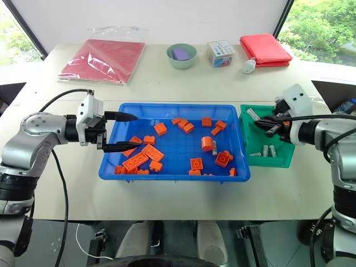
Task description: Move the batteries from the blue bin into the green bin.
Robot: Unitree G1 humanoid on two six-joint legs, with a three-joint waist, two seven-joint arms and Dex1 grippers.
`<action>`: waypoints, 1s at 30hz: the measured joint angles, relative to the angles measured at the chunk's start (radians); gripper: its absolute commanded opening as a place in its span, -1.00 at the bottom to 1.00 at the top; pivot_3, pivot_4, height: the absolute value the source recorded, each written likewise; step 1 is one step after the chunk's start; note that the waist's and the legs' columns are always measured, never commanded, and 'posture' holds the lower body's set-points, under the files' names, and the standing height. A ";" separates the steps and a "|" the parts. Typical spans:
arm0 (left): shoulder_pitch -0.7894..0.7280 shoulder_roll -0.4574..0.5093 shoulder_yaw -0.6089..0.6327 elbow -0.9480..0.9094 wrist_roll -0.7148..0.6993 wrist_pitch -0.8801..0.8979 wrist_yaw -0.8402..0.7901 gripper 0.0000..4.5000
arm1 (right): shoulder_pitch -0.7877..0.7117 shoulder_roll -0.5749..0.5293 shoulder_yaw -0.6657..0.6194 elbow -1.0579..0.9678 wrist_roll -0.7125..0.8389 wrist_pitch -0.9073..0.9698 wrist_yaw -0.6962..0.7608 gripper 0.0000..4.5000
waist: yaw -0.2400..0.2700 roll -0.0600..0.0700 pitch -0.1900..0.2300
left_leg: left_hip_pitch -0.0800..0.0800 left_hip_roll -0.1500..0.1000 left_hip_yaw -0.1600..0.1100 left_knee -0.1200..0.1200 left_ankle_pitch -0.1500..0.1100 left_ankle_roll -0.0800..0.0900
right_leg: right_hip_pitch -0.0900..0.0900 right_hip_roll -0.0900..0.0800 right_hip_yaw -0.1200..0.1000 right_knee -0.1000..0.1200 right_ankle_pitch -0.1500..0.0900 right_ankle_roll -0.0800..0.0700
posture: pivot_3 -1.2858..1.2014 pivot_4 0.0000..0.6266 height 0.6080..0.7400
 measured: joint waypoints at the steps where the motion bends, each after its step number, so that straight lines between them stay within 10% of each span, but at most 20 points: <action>1: -0.003 -0.001 0.000 0.002 0.000 -0.002 -0.004 1.00 | 0.012 0.000 -0.003 -0.008 0.008 0.000 -0.009 -0.77 | 0.000 0.000 0.000 | 0.000 0.000 0.000 0.000 0.000 0.000 | 0.000 0.000 0.000 0.000 0.000 0.000 | 0.03 -0.52 0.93; 7: -0.009 -0.010 -0.001 0.012 0.008 -0.006 -0.011 1.00 | 0.034 -0.027 0.003 -0.013 0.029 -0.018 -0.058 0.56 | 0.005 0.000 0.000 | 0.000 0.000 0.000 0.000 0.000 0.000 | 0.000 -0.001 0.001 0.000 0.000 0.000 | 0.03 -0.52 0.93; 30: 0.004 -0.008 0.006 0.000 0.014 -0.005 0.007 1.00 | -0.070 -0.011 0.364 -0.180 0.190 0.082 -0.152 0.56 | 0.003 0.000 0.000 | -0.001 0.000 0.000 0.001 0.000 0.000 | 0.000 -0.001 0.001 -0.001 0.000 0.000 | 0.03 -0.52 0.93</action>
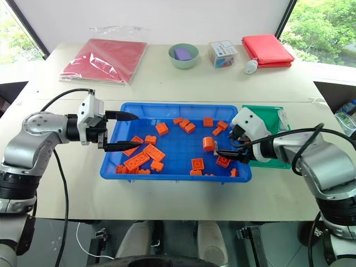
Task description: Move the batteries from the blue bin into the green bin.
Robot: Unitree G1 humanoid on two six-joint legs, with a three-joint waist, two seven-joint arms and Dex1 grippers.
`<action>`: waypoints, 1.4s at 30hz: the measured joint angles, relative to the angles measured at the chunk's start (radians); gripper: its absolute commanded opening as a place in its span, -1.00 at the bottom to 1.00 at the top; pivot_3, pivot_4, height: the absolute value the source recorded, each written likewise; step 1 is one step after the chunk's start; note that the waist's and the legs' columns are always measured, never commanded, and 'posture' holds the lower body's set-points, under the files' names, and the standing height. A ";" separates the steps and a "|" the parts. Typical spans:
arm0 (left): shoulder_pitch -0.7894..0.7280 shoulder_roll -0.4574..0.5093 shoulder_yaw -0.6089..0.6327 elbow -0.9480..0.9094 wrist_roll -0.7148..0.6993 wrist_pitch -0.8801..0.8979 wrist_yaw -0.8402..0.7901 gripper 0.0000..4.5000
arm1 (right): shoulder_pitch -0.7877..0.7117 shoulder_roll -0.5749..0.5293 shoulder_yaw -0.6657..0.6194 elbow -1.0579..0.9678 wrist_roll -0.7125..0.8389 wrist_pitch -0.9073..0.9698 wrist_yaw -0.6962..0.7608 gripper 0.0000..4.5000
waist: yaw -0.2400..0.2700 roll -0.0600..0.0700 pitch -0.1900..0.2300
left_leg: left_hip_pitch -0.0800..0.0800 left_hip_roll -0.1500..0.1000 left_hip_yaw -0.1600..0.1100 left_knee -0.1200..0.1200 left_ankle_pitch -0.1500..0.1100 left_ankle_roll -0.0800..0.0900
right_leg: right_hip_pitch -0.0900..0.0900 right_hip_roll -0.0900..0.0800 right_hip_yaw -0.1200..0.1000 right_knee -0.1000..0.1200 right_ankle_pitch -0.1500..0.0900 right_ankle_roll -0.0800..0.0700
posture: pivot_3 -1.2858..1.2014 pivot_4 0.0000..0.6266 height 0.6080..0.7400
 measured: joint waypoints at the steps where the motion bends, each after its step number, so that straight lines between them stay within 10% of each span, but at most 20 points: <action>1: 0.000 0.000 0.000 -0.002 0.000 0.000 0.003 1.00 | -0.009 0.005 0.022 0.006 -0.010 -0.008 -0.010 0.56 | -0.001 0.000 0.000 | 0.000 0.000 0.000 0.000 0.000 0.000 | 0.000 0.000 0.000 0.000 0.000 0.000 | 0.03 -0.52 0.93; 36: 0.025 0.011 0.011 -0.028 -0.011 0.000 0.027 1.00 | -0.078 0.041 0.306 0.152 -0.215 -0.202 -0.018 0.56 | 0.005 -0.002 -0.001 | 0.000 0.000 0.000 0.000 0.000 0.000 | 0.001 0.000 0.000 0.000 0.000 0.000 | 0.03 -0.52 0.93; 42: 0.020 0.011 0.011 -0.028 -0.011 -0.001 0.027 1.00 | -0.078 0.060 0.311 0.169 -0.222 -0.222 -0.001 -0.70 | 0.005 -0.002 -0.001 | 0.000 0.000 0.000 0.000 0.000 0.000 | 0.001 0.000 -0.001 0.000 0.000 0.000 | 0.03 -0.52 0.93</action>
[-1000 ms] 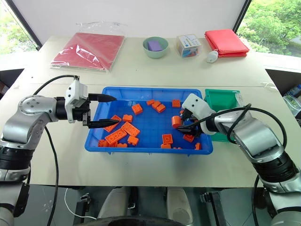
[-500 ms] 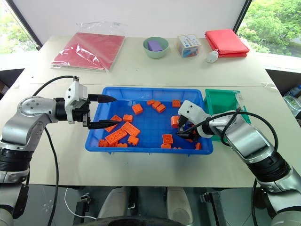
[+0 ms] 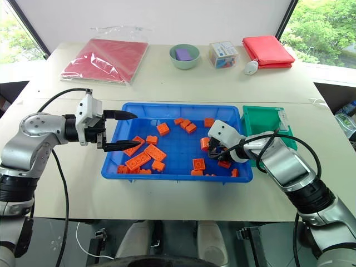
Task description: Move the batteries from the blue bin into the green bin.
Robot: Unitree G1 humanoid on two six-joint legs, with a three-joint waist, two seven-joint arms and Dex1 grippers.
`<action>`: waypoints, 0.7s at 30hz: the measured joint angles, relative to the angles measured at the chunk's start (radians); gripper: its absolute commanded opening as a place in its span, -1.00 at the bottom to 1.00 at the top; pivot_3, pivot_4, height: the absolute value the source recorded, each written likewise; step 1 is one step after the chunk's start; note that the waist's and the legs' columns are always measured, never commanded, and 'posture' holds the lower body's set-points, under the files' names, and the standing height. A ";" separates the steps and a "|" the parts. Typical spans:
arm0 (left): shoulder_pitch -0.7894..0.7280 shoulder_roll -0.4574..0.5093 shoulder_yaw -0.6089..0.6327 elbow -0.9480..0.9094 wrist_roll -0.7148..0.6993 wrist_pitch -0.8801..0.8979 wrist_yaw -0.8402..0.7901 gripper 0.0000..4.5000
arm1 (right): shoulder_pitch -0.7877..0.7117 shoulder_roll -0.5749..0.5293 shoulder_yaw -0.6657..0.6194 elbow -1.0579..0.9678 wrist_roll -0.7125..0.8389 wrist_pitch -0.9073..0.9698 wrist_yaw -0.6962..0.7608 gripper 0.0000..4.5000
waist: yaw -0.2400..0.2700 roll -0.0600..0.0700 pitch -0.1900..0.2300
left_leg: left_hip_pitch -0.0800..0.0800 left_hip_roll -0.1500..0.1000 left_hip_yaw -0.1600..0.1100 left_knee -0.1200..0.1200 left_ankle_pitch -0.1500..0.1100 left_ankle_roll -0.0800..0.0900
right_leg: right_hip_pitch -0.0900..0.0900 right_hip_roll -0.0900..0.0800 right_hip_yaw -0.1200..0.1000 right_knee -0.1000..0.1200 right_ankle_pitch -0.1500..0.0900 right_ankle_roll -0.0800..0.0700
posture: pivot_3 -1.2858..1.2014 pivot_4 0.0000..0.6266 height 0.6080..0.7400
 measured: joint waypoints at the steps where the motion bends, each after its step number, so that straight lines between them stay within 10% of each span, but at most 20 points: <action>1: 0.000 0.000 0.000 0.000 0.000 0.000 0.000 1.00 | 0.001 0.002 0.000 -0.002 0.000 -0.001 0.002 -0.95 | 0.001 0.000 0.000 | 0.000 0.000 0.000 0.000 0.000 0.000 | 0.000 0.000 0.000 0.000 0.000 0.000 | 0.03 -0.52 0.93; 13: -0.005 0.000 -0.001 0.014 0.000 -0.001 -0.006 1.00 | -0.072 0.010 -0.198 -0.058 0.132 0.147 0.035 -0.99 | -0.002 0.000 0.000 | 0.000 0.000 0.000 0.000 0.000 0.000 | 0.000 0.000 0.000 0.000 0.000 0.000 | 0.03 -0.52 0.93; 21: -0.003 0.002 -0.002 0.029 0.000 -0.013 -0.022 1.00 | -0.069 -0.206 -0.484 -0.010 0.197 0.202 0.084 -0.99 | 0.004 0.000 0.000 | -0.001 0.000 0.000 -0.001 -0.001 0.001 | 0.000 -0.001 -0.001 -0.001 0.000 0.000 | 0.03 -0.52 0.93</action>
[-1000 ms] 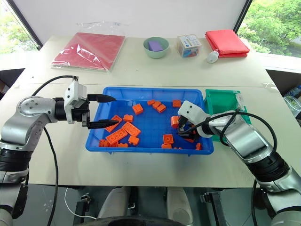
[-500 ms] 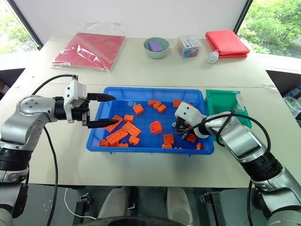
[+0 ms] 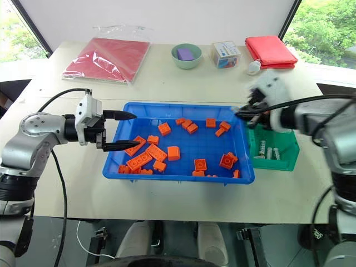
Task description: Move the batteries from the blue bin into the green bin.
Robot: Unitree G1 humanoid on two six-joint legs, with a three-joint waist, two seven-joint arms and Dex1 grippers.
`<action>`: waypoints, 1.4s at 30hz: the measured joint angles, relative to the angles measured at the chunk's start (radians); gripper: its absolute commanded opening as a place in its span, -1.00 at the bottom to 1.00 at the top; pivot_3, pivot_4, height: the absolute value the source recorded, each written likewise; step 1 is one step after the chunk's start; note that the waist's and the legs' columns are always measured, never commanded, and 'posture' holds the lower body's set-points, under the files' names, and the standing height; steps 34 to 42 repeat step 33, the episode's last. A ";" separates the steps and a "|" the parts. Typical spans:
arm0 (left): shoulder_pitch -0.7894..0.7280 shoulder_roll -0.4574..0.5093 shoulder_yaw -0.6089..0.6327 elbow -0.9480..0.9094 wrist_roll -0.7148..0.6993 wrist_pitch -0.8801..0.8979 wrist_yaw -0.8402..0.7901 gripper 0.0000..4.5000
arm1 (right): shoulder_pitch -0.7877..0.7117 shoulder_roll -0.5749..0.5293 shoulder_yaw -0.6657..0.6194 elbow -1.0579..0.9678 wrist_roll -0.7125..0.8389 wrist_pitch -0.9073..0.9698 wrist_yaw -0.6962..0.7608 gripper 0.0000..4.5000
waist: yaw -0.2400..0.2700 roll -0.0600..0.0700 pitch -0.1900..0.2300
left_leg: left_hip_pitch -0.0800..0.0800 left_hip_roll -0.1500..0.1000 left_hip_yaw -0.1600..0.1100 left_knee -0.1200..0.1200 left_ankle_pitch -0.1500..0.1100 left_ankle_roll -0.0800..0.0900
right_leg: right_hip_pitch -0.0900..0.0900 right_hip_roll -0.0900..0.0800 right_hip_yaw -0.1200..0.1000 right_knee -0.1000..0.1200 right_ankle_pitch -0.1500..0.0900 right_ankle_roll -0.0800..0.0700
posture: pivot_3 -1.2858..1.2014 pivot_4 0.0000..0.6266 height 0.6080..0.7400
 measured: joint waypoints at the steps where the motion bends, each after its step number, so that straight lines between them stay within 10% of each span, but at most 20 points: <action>1: 0.000 0.000 0.000 0.002 0.000 0.000 -0.001 1.00 | 0.019 -0.007 -0.015 0.009 0.001 -0.005 0.004 -0.99 | -0.003 0.000 0.000 | 0.000 0.000 0.000 0.000 0.000 0.000 | 0.000 0.000 0.000 0.000 0.000 0.000 | 0.03 -0.52 0.93; 4: -0.001 0.001 -0.003 0.005 0.000 -0.001 -0.014 1.00 | 0.116 -0.020 -0.077 0.048 0.003 -0.028 0.010 -0.99 | -0.007 0.000 0.000 | 0.001 0.000 0.001 0.000 0.000 0.000 | 0.000 0.001 0.001 0.001 0.000 0.000 | 0.03 -0.52 0.93; 12: -0.040 0.002 -0.003 0.056 0.002 -0.001 -0.034 1.00 | 0.239 0.051 -0.122 0.136 -0.027 -0.196 -0.035 0.80 | -0.007 0.000 0.000 | 0.001 0.000 0.001 0.000 0.000 0.000 | 0.000 0.002 0.001 0.001 0.000 0.001 | 0.03 -0.52 0.93; 28: -0.041 0.252 0.152 0.240 -0.051 0.081 -0.166 1.00 | 0.306 -0.210 -0.273 0.865 -0.062 -0.898 0.529 0.80 | -0.014 0.002 0.001 | 0.004 0.001 0.005 0.000 0.000 0.000 | 0.001 0.002 0.001 0.001 -0.001 0.001 | 0.03 -0.52 0.93; 42: -0.007 0.294 0.167 0.259 -0.050 0.080 -0.215 1.00 | 0.242 -0.218 -0.202 0.997 -0.089 -0.936 0.623 0.80 | -0.014 0.002 0.001 | 0.004 0.001 0.004 0.000 0.000 0.000 | 0.000 0.001 0.002 0.002 -0.002 -0.002 | 0.03 -0.52 0.93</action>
